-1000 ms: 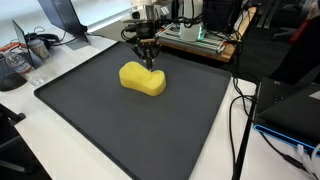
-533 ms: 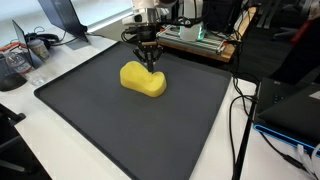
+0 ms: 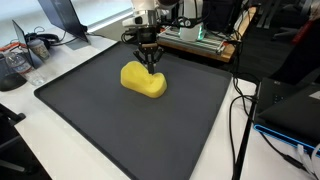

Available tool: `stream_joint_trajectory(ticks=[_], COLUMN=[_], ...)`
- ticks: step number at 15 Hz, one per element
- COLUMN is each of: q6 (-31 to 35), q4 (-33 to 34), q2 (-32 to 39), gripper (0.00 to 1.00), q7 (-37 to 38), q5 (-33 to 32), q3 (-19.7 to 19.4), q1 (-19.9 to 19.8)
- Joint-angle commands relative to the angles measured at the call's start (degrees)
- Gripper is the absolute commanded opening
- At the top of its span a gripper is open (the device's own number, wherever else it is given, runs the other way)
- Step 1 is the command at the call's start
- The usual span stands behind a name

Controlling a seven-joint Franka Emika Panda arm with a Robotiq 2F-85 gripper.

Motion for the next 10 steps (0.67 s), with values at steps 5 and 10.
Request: stream_joint_trajectory(ticks=[5, 10], q6=[0.12, 0.17], q4=[3.63, 4.09], q2=[6.15, 6.61], gripper=[0.03, 0.03], q7=[0.57, 0.72], q5=[0.15, -0.25], q3=[1.47, 1.48], q1=[1.15, 1.20])
